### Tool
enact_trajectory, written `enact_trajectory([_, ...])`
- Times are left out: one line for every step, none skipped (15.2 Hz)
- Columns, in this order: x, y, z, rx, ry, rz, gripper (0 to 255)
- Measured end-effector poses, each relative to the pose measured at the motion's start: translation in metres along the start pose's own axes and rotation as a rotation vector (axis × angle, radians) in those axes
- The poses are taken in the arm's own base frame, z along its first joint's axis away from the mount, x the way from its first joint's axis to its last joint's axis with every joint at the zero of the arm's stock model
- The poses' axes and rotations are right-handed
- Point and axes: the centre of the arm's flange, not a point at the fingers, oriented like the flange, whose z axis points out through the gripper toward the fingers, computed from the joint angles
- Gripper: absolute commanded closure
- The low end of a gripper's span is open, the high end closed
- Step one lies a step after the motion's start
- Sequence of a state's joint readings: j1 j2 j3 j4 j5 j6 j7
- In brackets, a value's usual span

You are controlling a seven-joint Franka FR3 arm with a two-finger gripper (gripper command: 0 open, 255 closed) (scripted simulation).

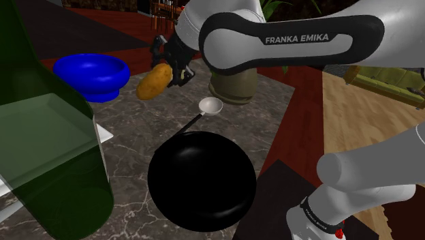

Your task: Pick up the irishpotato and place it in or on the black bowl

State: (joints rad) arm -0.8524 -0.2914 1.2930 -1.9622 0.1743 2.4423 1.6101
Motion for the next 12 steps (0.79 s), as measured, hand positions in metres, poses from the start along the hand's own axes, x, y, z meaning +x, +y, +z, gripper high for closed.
enact_trajectory([0.001, -0.003, -0.004, 0.0, 0.0, 0.0, 255])
enact_trajectory([0.001, -0.005, -0.009, 0.0, 0.0, 0.0, 255])
enact_trajectory([0.001, -0.008, -0.013, 0.0, 0.0, 0.0, 255])
enact_trajectory([0.001, -0.011, -0.018, 0.0, 0.0, 0.0, 255])
enact_trajectory([0.003, -0.014, -0.022, 0.0, 0.0, 0.0, 255])
enact_trajectory([0.002, -0.017, -0.026, 0.0, 0.0, 0.0, 255])
enact_trajectory([0.003, -0.019, -0.03, 0.0, 0.0, 0.0, 255])
enact_trajectory([0.004, -0.022, -0.035, 0.0, 0.0, 0.0, 255])
enact_trajectory([0.004, -0.025, -0.04, 0.0, 0.0, 0.0, 255])
enact_trajectory([0.005, -0.028, -0.043, 0.0, 0.0, 0.0, 255])
enact_trajectory([0.005, -0.032, -0.048, 0.0, 0.0, 0.0, 255])
enact_trajectory([0.006, -0.035, -0.052, 0.0, 0.0, 0.0, 255])
